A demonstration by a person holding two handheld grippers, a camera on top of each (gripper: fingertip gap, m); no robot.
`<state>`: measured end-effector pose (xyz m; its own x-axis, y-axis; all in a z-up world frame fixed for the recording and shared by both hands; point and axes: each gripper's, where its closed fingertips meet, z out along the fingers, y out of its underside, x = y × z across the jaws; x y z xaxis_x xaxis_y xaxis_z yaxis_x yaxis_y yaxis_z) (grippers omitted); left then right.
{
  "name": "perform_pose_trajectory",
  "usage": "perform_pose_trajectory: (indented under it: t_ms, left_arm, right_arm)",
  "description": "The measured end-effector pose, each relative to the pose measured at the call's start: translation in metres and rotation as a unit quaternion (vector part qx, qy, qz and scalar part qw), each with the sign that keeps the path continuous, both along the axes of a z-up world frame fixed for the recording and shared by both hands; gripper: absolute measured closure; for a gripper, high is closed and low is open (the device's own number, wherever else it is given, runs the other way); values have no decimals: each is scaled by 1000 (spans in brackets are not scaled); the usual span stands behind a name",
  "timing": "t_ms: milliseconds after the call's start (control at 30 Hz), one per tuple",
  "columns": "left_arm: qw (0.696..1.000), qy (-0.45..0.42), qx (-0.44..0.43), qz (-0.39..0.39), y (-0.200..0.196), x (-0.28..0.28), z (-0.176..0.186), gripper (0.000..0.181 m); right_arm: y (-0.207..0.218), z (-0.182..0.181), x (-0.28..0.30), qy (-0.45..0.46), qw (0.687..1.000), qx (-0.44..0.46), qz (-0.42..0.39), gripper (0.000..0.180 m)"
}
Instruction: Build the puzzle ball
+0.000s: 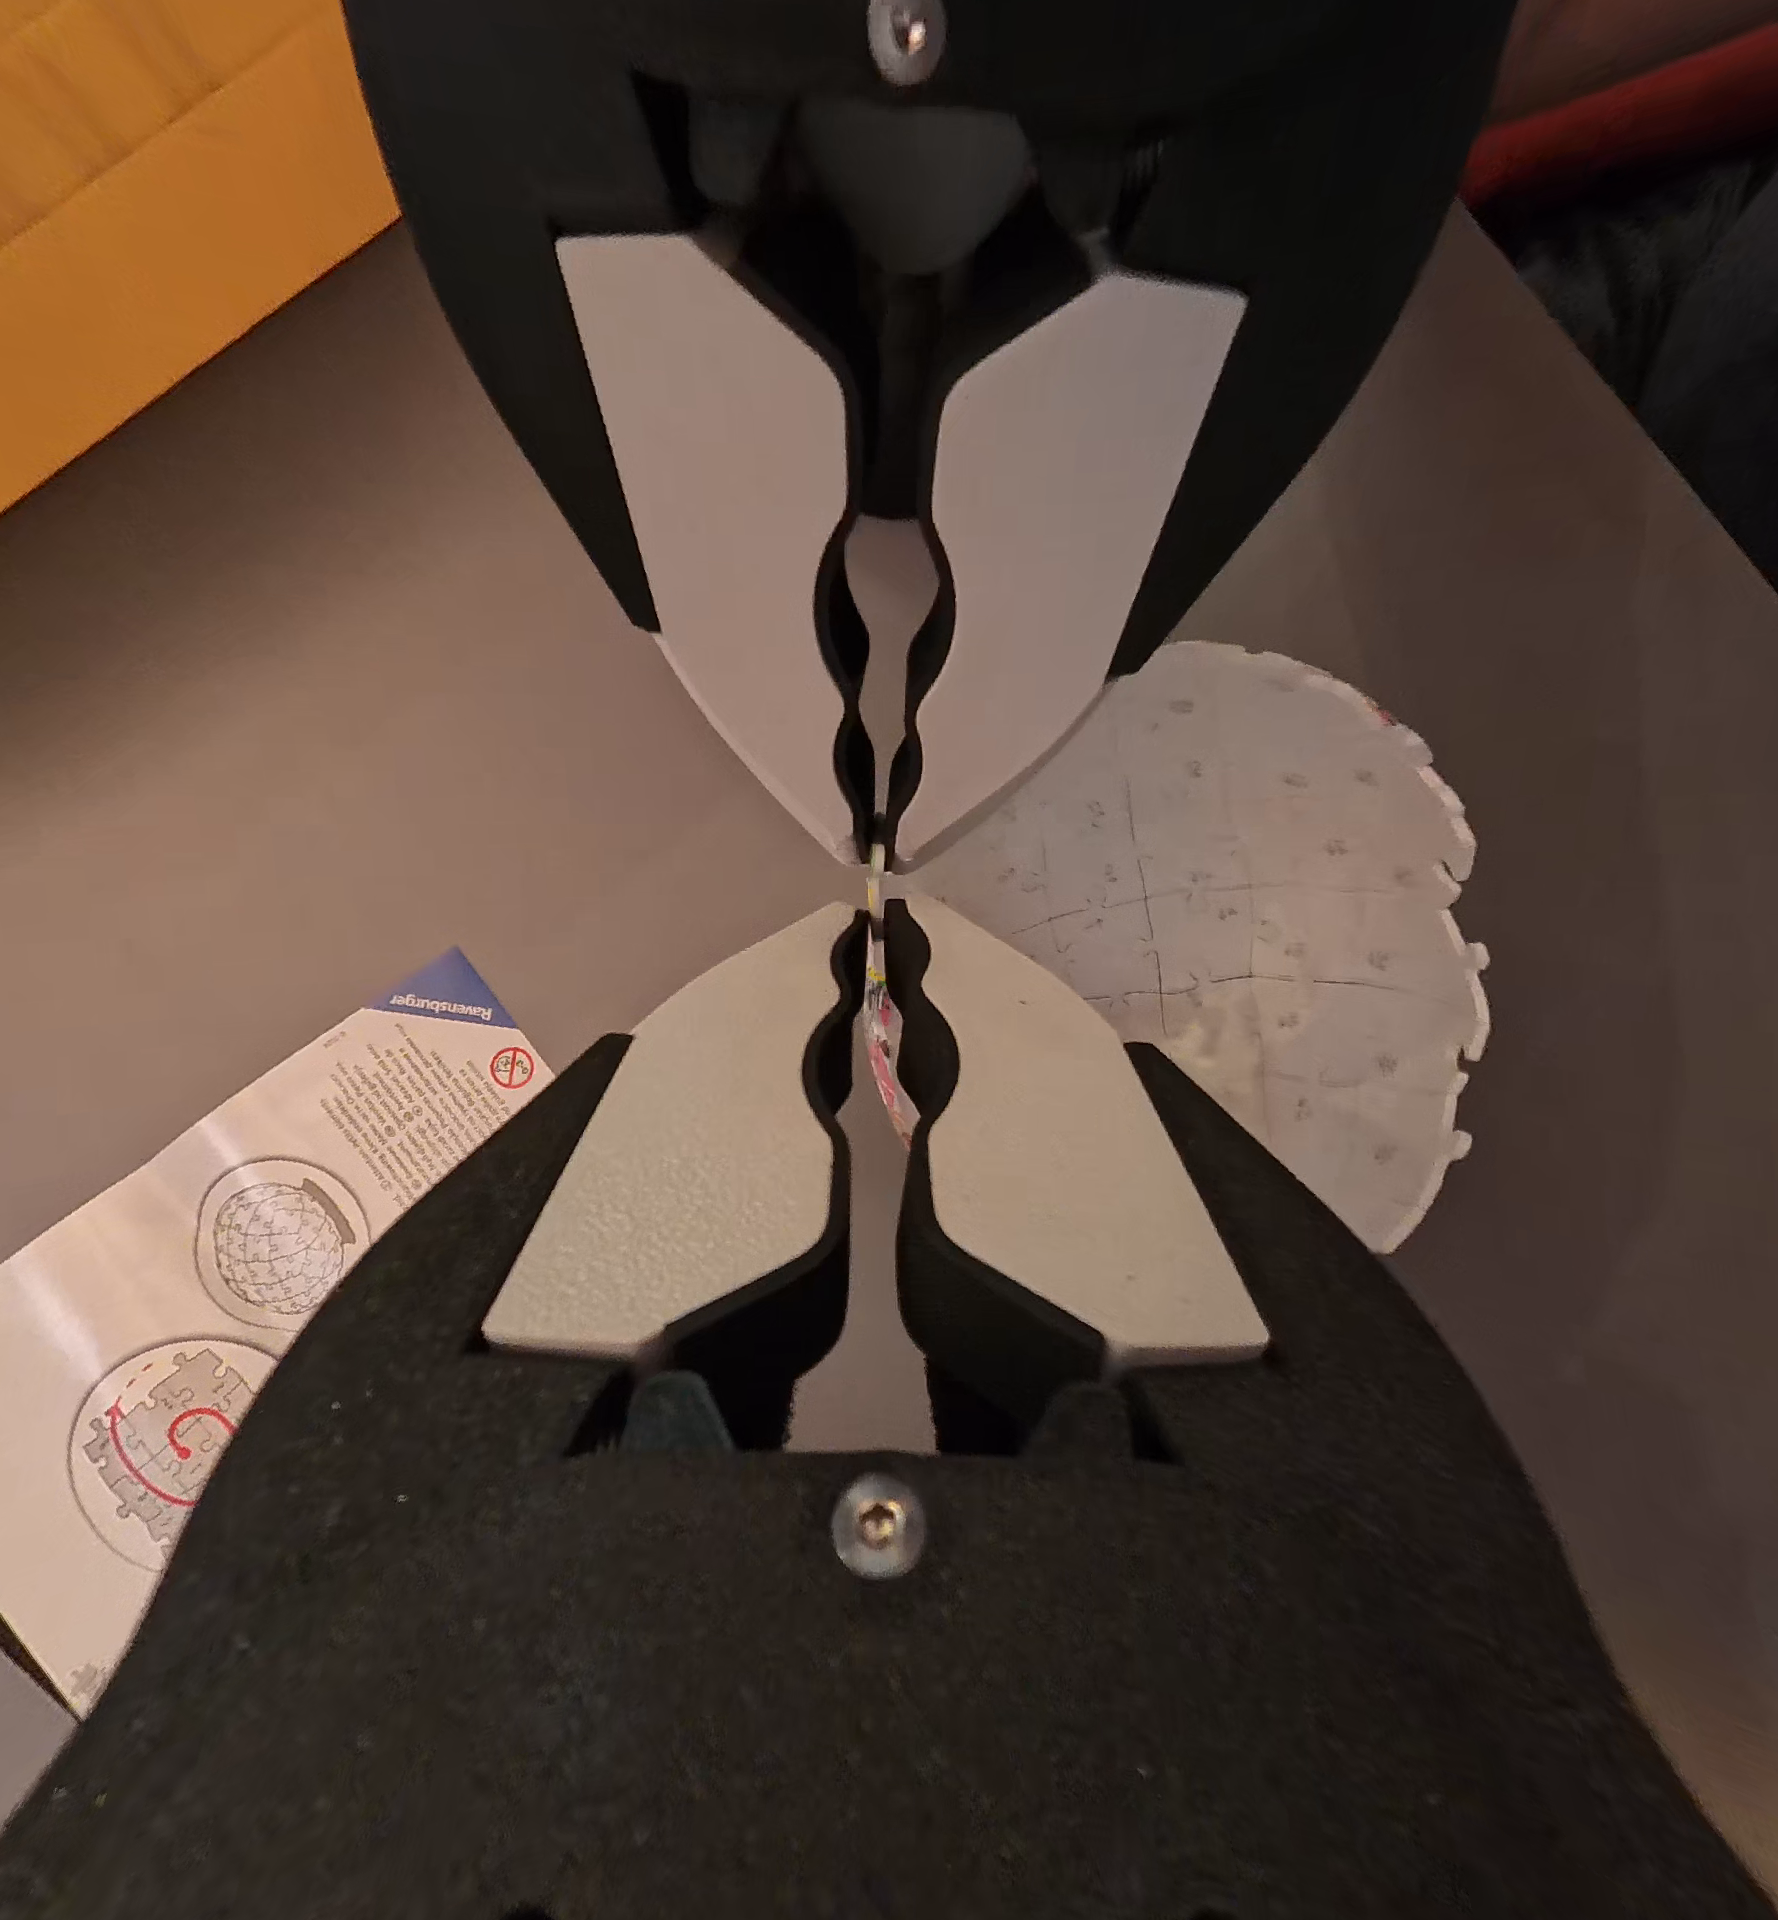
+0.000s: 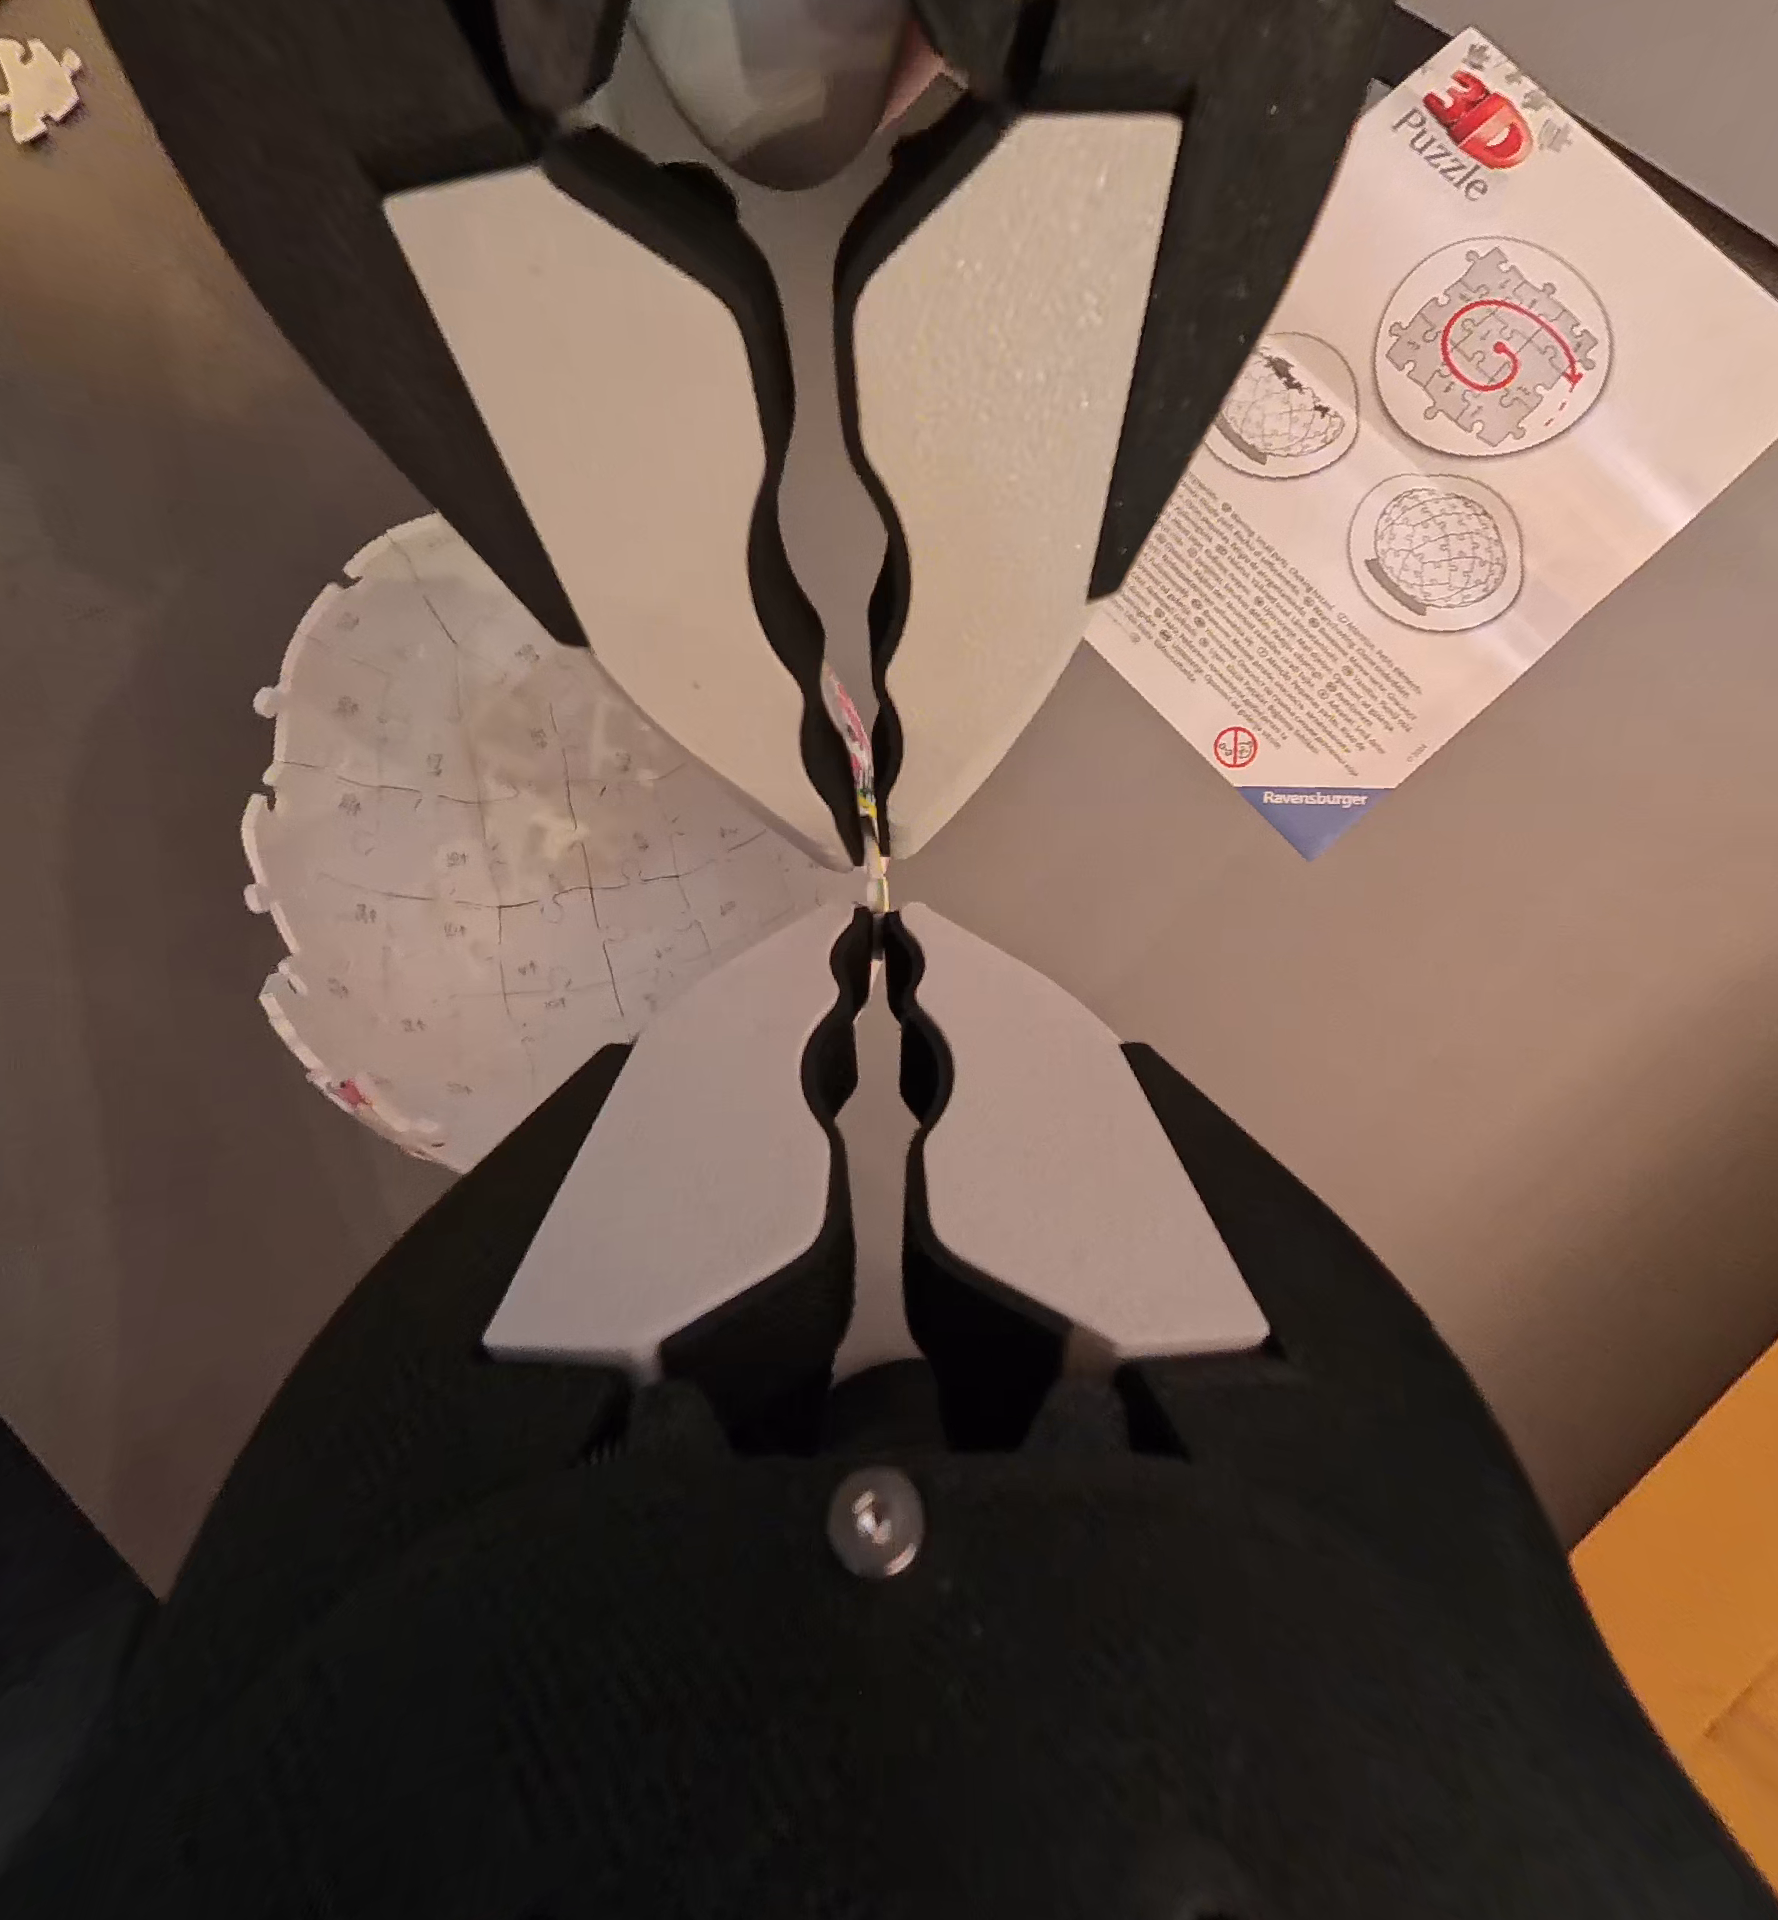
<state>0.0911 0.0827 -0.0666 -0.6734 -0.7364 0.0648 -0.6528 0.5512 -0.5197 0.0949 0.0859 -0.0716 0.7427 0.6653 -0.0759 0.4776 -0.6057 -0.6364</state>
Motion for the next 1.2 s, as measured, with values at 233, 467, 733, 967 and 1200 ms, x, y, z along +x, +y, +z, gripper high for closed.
perform_pose_trajectory:
  t_ms: [233, 467, 733, 967, 1200]
  left_arm:
    - [1000, -17, 20, 10, 1, 0, 1, 179]
    - [997, -44, 48, 31, 2, -1, 4, 179]
    - [995, -58, 56, 51, 0, -2, 1, 179]
    - [993, -68, 91, 41, -1, -1, -4, 179]
    - [992, -76, 92, 43, -2, 0, -4, 179]
  right_arm:
    - [1, 1, -2, -3, 1000, 12, 7, 176]
    - [2, 13, 4, 4, 999, 52, -10, 157]
    - [-3, 10, 6, 21, 997, 66, -16, 150]
    - [-7, 8, 6, 45, 997, 62, -15, 151]
    - [-8, -2, 7, 48, 998, 51, -10, 146]
